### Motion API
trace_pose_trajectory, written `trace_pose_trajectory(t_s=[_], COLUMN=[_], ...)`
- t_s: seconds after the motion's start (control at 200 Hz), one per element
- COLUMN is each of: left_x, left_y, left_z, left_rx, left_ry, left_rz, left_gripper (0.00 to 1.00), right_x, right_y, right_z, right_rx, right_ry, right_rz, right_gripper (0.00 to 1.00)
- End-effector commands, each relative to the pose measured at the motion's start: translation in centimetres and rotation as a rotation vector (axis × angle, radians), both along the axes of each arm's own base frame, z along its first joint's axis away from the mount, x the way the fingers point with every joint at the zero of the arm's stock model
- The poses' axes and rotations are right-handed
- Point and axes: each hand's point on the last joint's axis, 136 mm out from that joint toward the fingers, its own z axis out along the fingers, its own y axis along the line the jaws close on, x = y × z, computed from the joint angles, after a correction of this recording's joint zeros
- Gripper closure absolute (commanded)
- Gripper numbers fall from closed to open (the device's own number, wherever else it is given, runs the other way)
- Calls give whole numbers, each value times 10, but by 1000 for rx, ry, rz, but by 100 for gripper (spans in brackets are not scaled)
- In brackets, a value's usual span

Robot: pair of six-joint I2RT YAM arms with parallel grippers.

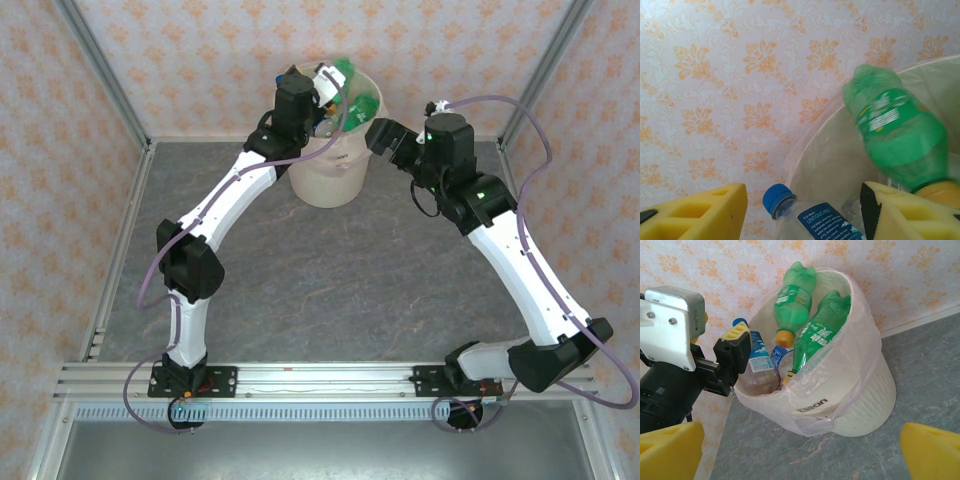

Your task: Put the plastic bottles in the bin

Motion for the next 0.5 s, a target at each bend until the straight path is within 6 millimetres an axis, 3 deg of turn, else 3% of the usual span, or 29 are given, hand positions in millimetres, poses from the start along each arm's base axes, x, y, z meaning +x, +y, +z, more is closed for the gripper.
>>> trace_pose_trajectory(t_s=[0.0, 0.11, 0.175, 0.305, 0.425, 0.44, 0.496], left_x=[-16, -22, -27, -35, -37, -46, -51], left_y=[13, 13, 14, 15, 18, 23, 27], left_z=[46, 57, 63, 73, 71, 85, 90], left_rx=[-95, -168, -211, -287, -355, -374, -410], left_ry=[-79, -87, -85, -85, -64, -84, -85], left_rz=[6, -5, -16, -26, -8, -11, -4], left_gripper=[34, 33, 24, 22, 1, 1, 0], right_x=[1, 2, 5, 13, 28, 30, 38], right_y=[3, 5, 7, 12, 18, 19, 24], right_z=[18, 16, 15, 17, 20, 21, 24], right_rx=[30, 27, 22, 3, -16, -17, -25], right_ry=[-50, -51, -51, -57, -67, -70, -84], right_rz=[7, 14, 22, 35, 34, 35, 39], right_gripper=[0, 0, 0, 0, 1, 0, 0])
